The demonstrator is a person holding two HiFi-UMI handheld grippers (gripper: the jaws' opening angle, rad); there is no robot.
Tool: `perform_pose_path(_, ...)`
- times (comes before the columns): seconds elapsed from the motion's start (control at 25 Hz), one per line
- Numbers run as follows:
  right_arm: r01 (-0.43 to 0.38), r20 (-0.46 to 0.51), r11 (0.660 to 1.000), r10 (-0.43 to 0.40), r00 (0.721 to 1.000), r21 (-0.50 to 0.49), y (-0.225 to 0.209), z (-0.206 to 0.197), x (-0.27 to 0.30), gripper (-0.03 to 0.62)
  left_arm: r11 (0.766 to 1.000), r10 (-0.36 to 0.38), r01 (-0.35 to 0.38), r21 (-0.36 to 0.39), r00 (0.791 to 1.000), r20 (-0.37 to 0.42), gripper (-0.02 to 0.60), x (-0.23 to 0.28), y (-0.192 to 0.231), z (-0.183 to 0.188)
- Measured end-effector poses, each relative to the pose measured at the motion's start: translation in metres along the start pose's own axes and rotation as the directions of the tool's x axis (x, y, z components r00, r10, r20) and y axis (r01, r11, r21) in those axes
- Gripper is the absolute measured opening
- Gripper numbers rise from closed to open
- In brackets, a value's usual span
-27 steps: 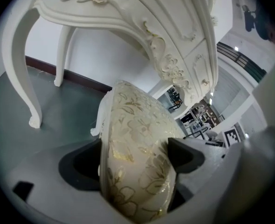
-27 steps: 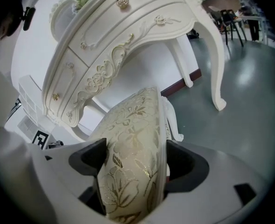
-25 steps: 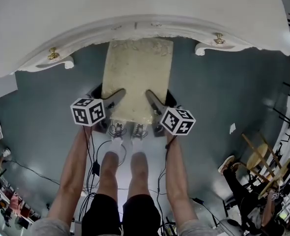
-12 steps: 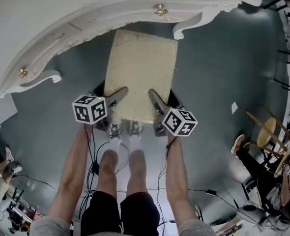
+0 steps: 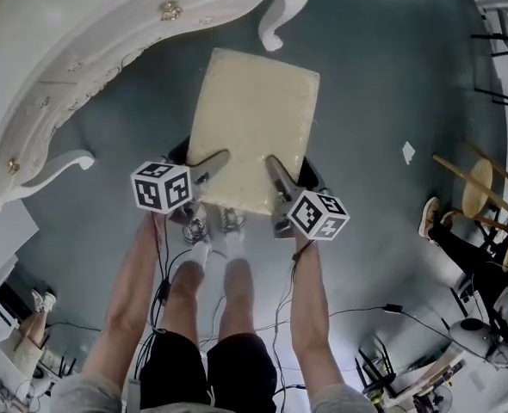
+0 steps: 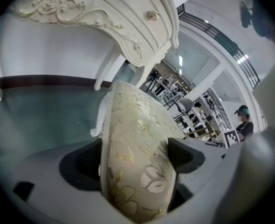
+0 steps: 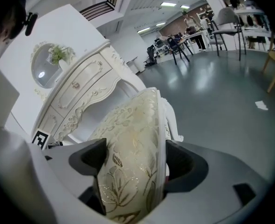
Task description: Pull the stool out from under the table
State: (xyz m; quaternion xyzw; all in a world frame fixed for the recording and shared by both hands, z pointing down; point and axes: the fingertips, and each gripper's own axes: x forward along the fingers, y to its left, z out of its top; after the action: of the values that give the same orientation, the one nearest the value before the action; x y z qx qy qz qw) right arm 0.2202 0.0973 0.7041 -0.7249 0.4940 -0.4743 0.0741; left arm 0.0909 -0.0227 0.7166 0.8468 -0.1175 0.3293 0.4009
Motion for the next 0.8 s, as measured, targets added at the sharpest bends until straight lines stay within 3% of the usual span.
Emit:
perform_pose_path(0.4,0.076,0.087,0.991,-0.086,0.993,0.107,-0.076,-0.001,-0.047,0.397,0.993,-0.065,0.075,0.095,0.992,-0.104,0.439,0.063,-0.058,-0.019)
perform_pose_path(0.8,0.113,0.145,0.975,-0.142,0.979,0.191,-0.126,-0.018,-0.069,0.397,0.978,-0.093,0.123,0.169,0.98,-0.178,0.439,0.106,-0.085,-0.041)
